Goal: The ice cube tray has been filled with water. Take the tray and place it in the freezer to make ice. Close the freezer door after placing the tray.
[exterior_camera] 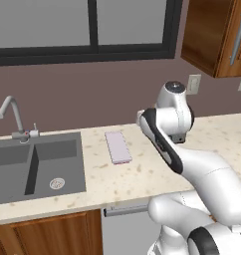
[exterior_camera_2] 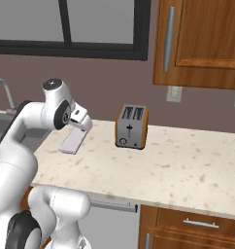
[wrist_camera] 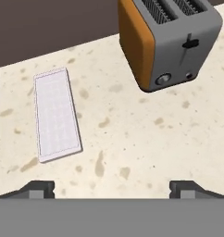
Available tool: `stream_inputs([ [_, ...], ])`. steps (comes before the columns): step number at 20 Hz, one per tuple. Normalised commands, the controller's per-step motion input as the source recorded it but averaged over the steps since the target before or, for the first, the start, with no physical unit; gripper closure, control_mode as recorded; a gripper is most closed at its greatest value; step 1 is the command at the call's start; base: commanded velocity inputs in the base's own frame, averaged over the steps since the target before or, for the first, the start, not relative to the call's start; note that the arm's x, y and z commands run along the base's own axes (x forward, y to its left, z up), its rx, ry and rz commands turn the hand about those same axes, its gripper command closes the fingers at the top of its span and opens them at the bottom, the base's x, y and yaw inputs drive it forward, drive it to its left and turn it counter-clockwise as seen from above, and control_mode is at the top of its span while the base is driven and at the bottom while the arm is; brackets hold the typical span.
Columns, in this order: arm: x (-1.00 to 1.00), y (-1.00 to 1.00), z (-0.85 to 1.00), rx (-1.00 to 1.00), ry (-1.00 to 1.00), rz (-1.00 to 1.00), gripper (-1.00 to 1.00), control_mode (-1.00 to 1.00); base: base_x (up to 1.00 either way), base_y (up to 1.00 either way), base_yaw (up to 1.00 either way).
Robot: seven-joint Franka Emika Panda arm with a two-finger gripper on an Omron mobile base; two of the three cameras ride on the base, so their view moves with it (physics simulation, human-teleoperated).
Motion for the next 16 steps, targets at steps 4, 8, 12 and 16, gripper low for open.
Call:
stream_inputs([
  [4, 0.34, 0.15, -0.02, 0.11, 0.0, -0.18, -1.0, -1.0, 0.0, 0.0, 0.0],
  [8, 0.47, 0.14, -0.04, 0.08, 0.0, -0.14, -1.0, -1.0, 0.0, 0.0, 0.0],
  [12, 0.46, 0.15, -0.01, 0.0, 0.0, -0.1, -1.0, -1.0, 0.0, 0.0, 0.0],
  [16, 0.4, 0.1, -0.06, 0.0, 0.0, -0.05, -1.0, -1.0, 0.0, 0.0, 0.0],
])
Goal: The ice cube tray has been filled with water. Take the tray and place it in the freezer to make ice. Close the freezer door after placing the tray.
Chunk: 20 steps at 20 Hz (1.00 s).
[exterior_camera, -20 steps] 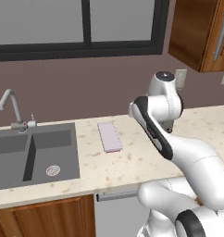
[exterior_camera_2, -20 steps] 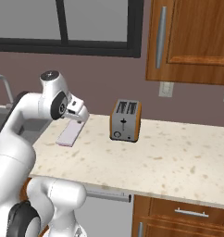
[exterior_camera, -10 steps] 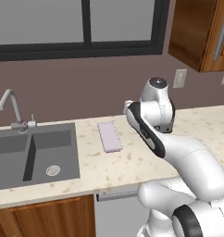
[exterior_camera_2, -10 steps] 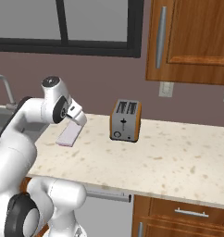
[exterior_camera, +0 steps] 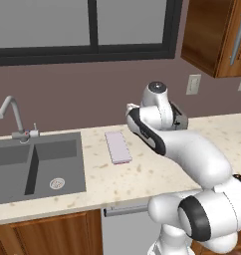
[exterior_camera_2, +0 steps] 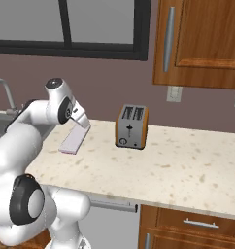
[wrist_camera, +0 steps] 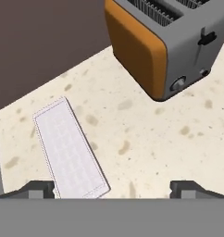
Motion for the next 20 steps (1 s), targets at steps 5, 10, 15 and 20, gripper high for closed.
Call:
stream_inputs([
  [5, 0.3, 0.0, -0.28, 0.0, 0.0, 0.0, -1.0, -1.0, 0.0, 0.0, 0.0],
  [10, 0.33, 0.0, -0.33, 0.0, 0.0, 0.0, -1.0, -1.0, 0.0, 0.0, 0.0],
  [15, 0.36, 0.0, -0.29, 0.0, 0.0, 0.0, -1.0, -1.0, 0.0, 0.0, 0.0],
  [20, 0.36, 0.0, -0.3, 0.0, 0.01, 0.0, -1.0, -1.0, 0.0, 0.0, 0.0],
])
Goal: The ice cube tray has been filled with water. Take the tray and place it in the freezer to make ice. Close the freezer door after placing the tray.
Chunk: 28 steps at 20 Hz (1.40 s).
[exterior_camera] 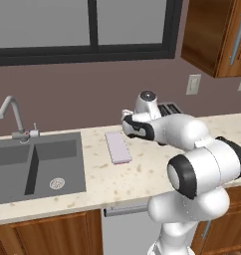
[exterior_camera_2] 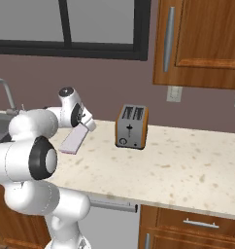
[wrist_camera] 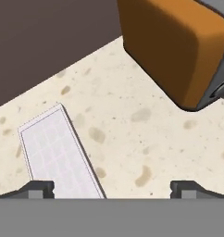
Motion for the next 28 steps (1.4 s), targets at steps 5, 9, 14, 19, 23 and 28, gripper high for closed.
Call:
stream_inputs([
  [5, 0.4, 0.02, -0.27, 0.0, 0.05, 0.0, -1.0, -1.0, 0.0, 0.0, 0.0],
  [9, 0.46, 0.07, -0.22, 0.0, 0.08, 0.0, -1.0, -1.0, 0.0, 0.0, 0.0],
  [14, 0.47, 0.13, -0.19, 0.0, 0.09, 0.0, -1.0, -1.0, 0.0, 0.0, 0.0],
  [19, 0.43, 0.13, -0.25, 0.0, 0.04, 0.0, -1.0, -1.0, 0.0, 0.0, 0.0],
  [23, 0.42, 0.09, -0.31, 0.0, 0.02, 0.0, -1.0, -1.0, 0.0, 0.0, 0.0],
  [28, 0.4, 0.08, -0.32, 0.0, 0.03, 0.0, -1.0, -1.0, 0.0, 0.0, 0.0],
])
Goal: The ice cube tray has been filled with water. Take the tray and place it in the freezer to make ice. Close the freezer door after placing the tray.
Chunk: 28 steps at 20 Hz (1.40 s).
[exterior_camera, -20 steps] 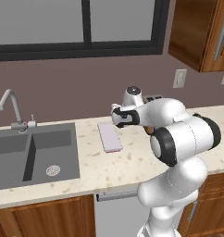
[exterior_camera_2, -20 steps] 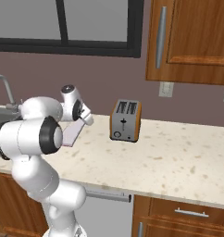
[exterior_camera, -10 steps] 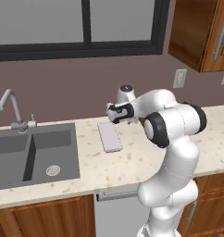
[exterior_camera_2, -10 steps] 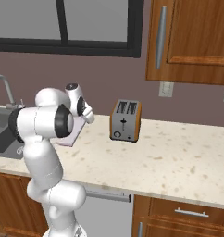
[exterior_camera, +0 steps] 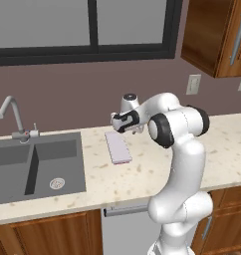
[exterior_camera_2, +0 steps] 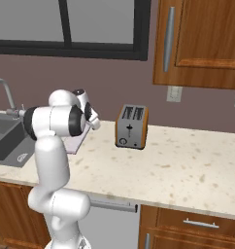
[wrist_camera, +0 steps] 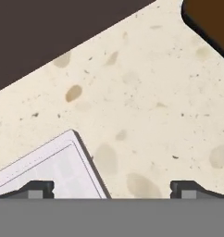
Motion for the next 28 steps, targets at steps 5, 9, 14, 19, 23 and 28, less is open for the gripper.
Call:
stream_inputs([
  [5, 0.4, 0.03, -0.3, 0.0, 0.02, 0.0, -1.0, -1.0, 0.0, 0.0, 0.0],
  [9, 0.38, 0.0, -0.27, 0.0, 0.01, 0.0, -1.0, -1.0, 0.0, 0.0, 0.0],
  [14, 0.26, 0.0, -0.33, 0.0, 0.01, 0.0, -1.0, -1.0, 0.0, 0.0, 0.0],
  [19, -0.01, 0.12, -0.46, 0.0, 0.02, 0.0, -1.0, -1.0, 0.0, 0.0, 0.0],
  [23, -0.27, 0.21, -0.43, 0.0, 0.0, 0.0, -1.0, -1.0, 0.0, 0.0, 0.0],
  [28, -0.47, 0.23, -0.38, 0.0, 0.0, 0.0, -1.0, -1.0, 0.0, 0.0, 0.0],
])
